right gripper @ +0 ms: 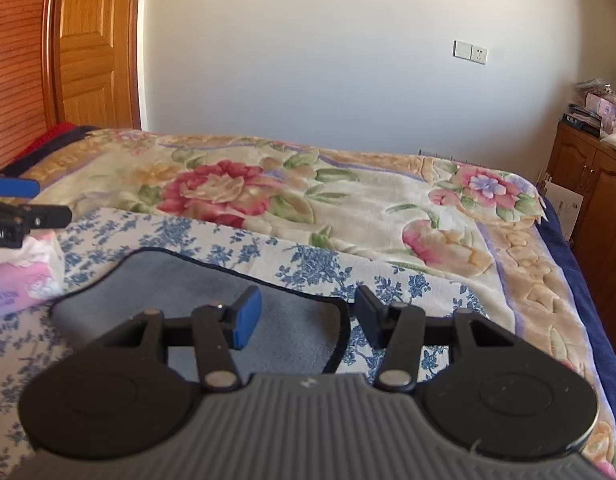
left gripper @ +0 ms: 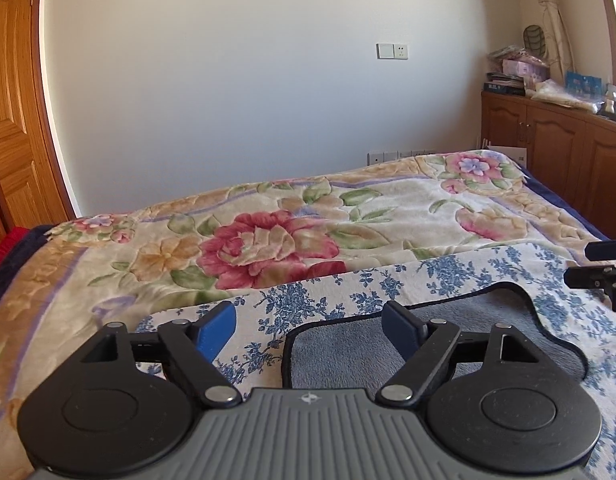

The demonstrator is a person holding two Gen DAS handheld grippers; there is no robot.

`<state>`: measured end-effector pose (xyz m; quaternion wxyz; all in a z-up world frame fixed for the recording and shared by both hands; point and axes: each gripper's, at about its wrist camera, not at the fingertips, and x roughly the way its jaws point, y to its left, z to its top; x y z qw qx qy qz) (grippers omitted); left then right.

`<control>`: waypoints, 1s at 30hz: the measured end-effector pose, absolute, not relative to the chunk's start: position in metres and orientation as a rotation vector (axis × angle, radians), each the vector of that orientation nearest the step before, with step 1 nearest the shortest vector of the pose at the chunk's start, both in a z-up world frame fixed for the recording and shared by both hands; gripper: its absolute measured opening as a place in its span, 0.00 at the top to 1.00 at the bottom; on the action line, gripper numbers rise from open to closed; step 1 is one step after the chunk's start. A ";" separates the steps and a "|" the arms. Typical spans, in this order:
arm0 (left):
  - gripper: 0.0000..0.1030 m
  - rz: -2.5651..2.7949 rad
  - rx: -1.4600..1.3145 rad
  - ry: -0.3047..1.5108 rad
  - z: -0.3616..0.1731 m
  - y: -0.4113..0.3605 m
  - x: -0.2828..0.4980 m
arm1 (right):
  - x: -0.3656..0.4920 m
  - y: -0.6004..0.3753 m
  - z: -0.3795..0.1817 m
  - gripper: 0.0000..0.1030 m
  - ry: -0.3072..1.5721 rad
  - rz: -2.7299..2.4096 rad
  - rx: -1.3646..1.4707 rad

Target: Fold towel

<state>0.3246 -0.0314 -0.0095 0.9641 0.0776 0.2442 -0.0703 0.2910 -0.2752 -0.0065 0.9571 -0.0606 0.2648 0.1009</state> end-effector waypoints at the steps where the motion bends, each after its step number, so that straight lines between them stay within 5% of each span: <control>1: 0.19 -0.143 0.159 0.494 -0.007 -0.031 0.320 | 0.287 -0.275 -0.004 0.49 0.534 0.205 -0.118; 30: 0.13 -0.162 0.164 0.455 0.042 -0.024 0.209 | 0.188 -0.259 0.046 0.49 0.470 0.221 -0.077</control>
